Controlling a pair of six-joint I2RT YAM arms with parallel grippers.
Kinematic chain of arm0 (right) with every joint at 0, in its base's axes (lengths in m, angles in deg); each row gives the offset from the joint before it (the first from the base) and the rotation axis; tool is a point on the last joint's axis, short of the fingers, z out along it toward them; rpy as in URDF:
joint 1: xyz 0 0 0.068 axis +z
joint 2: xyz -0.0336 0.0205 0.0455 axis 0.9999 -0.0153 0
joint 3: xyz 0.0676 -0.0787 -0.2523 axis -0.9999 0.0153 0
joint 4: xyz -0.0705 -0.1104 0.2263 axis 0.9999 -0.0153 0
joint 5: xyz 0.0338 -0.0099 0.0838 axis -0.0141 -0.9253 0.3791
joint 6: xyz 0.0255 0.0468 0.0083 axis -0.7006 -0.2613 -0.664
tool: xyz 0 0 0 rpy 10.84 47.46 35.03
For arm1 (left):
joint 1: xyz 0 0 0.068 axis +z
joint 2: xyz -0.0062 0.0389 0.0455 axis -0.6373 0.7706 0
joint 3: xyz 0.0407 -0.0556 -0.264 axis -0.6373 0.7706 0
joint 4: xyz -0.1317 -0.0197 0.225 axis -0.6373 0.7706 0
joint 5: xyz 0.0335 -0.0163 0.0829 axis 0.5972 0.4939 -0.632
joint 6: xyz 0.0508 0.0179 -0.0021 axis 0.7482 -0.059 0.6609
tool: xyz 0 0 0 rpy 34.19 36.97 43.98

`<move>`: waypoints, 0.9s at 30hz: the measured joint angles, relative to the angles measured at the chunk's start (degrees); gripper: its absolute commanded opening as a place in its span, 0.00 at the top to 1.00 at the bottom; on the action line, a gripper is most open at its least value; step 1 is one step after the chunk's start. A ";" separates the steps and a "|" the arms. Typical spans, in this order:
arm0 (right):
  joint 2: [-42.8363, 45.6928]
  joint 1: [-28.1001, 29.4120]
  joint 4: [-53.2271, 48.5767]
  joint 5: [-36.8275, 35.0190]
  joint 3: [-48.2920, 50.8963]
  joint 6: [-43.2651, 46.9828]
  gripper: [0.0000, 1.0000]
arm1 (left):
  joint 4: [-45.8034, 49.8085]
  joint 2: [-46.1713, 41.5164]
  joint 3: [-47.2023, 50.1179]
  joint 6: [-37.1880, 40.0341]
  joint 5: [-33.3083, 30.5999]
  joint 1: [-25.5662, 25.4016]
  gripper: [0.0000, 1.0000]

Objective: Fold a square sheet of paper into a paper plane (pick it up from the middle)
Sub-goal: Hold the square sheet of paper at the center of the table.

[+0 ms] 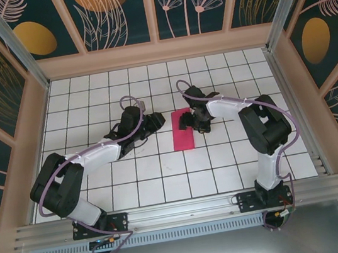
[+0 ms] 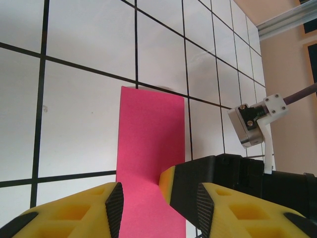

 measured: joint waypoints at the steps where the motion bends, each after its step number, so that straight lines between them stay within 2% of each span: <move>1: -0.02 0.00 0.02 0.00 0.00 -0.02 0.22 | 0.00 0.00 0.00 0.00 0.17 0.00 0.53; 19: -0.22 0.00 0.13 -0.24 0.00 -1.01 0.21 | -0.04 0.02 0.02 -0.02 0.87 0.00 0.53; 27: -0.22 0.00 0.04 -0.37 0.00 -0.98 0.25 | -1.57 1.25 0.00 -0.17 3.67 0.00 0.61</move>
